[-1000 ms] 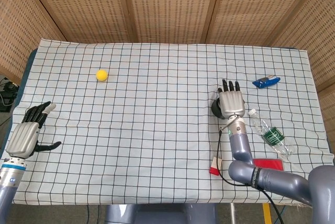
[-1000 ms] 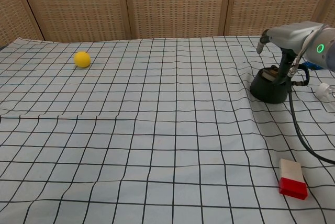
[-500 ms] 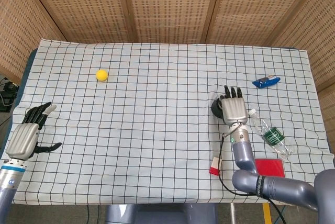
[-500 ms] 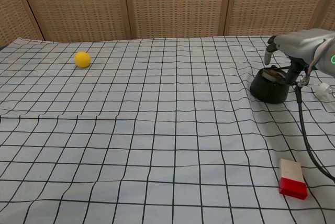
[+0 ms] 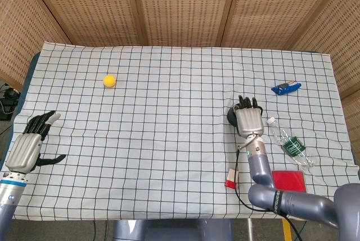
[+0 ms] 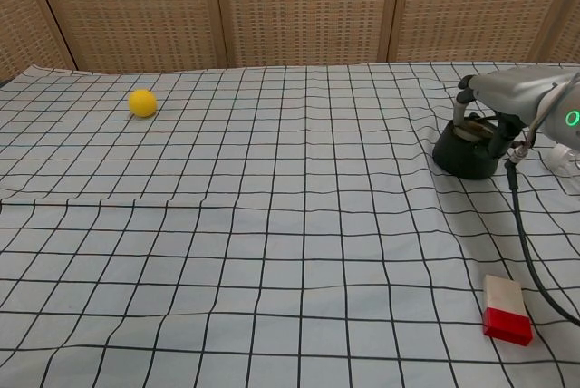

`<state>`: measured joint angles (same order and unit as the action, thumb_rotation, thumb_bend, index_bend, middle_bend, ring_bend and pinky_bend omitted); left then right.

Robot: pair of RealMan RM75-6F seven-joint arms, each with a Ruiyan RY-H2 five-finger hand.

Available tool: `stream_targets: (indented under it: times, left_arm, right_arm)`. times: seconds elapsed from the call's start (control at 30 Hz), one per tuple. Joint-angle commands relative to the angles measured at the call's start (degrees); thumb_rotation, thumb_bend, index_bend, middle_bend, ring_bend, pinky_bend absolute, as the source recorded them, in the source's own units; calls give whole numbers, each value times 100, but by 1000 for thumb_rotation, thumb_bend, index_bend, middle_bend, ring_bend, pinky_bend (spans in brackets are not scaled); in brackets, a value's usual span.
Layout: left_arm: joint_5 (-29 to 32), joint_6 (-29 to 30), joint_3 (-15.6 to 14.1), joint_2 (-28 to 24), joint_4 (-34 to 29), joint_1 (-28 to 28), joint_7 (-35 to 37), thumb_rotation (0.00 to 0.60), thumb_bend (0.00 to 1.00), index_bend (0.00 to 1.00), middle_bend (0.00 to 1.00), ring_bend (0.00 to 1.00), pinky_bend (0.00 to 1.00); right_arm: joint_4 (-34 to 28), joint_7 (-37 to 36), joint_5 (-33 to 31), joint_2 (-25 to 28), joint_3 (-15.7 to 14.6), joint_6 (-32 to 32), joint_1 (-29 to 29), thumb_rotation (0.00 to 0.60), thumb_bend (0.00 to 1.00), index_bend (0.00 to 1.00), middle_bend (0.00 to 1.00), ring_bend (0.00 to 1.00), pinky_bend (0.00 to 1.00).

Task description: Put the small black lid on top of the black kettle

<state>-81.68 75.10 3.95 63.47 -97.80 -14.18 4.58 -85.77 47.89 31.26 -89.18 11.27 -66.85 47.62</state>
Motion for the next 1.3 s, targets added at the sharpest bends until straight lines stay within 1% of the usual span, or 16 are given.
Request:
stream_targets:
  times: [0.03, 0.4, 0.57, 0.6, 0.67, 0.73, 0.83, 0.9, 0.93, 1.03, 1.07, 1.23, 1.3]
  left_arm:
    - [-1, -8, -1, -1, 2, -3, -1, 600, 11, 17, 0, 0, 0]
    - [30, -53, -5, 9, -8, -19, -65, 600, 12, 17, 0, 0, 0]
    - [27, -26, 5, 5, -3, -9, -31, 600, 11, 17, 0, 0, 0]
    - [35, -25, 10, 3, 5, -8, -16, 600, 11, 17, 0, 0, 0]
    - [69, -32, 24, -1, 30, -7, 11, 600, 11, 17, 0, 0, 0]
    - [99, -36, 39, 6, 57, -8, 17, 600, 11, 16, 0, 0, 0]
    - [139, -36, 53, 30, 98, -8, -14, 600, 12, 10, 0, 0, 0]
    - [159, -31, 59, 49, 116, -5, -47, 600, 11, 3, 0, 0, 0]
    - [163, -17, 55, 73, 144, 0, -101, 600, 11, 1, 0, 0, 0]
    - [149, 30, 17, 164, 224, 28, -271, 600, 11, 0, 0, 0, 0]
    - [141, 42, -1, 191, 255, 39, -322, 600, 11, 0, 0, 0, 0]
    - [160, 143, -81, 371, 502, 145, -508, 600, 12, 0, 0, 0, 0]
    - [165, 187, -103, 445, 612, 188, -541, 600, 11, 0, 0, 0, 0]
  right_arm:
    - [64, -11, -18, -33, -2, 48, -7, 600, 535, 340, 0, 0, 0]
    - [132, -32, -17, -39, 20, 102, -44, 600, 535, 347, 0, 0, 0]
    - [-12, -63, 140, 36, 18, -7, -80, 600, 534, 342, 0, 0, 0]
    - [-106, -93, 261, 86, 9, -88, -107, 600, 534, 335, 0, 0, 0]
    - [-446, -316, 737, 268, -43, -365, -249, 600, 522, 317, 0, 0, 0]
    - [-703, -606, 1267, 448, -179, -600, -451, 600, 486, 295, 0, 0, 0]
    - [-882, -1005, 2007, 655, -437, -924, -757, 600, 408, 235, 0, 0, 0]
    - [-903, -1244, 2389, 742, -582, -1108, -940, 600, 357, 176, 0, 0, 0]
    - [-899, -1502, 2730, 824, -731, -1299, -1134, 600, 341, 158, 0, 0, 0]
    - [-668, -2346, 3577, 981, -1100, -1741, -1632, 600, 286, 87, 0, 0, 0]
    - [-574, -2567, 3751, 1014, -1180, -1828, -1753, 600, 265, 62, 0, 0, 0]
    - [-113, -3458, 4420, 1130, -1476, -2191, -2307, 600, 226, 20, 0, 0, 0]
    - [32, -3654, 4577, 1135, -1524, -2285, -2455, 600, 223, 19, 0, 0, 0]
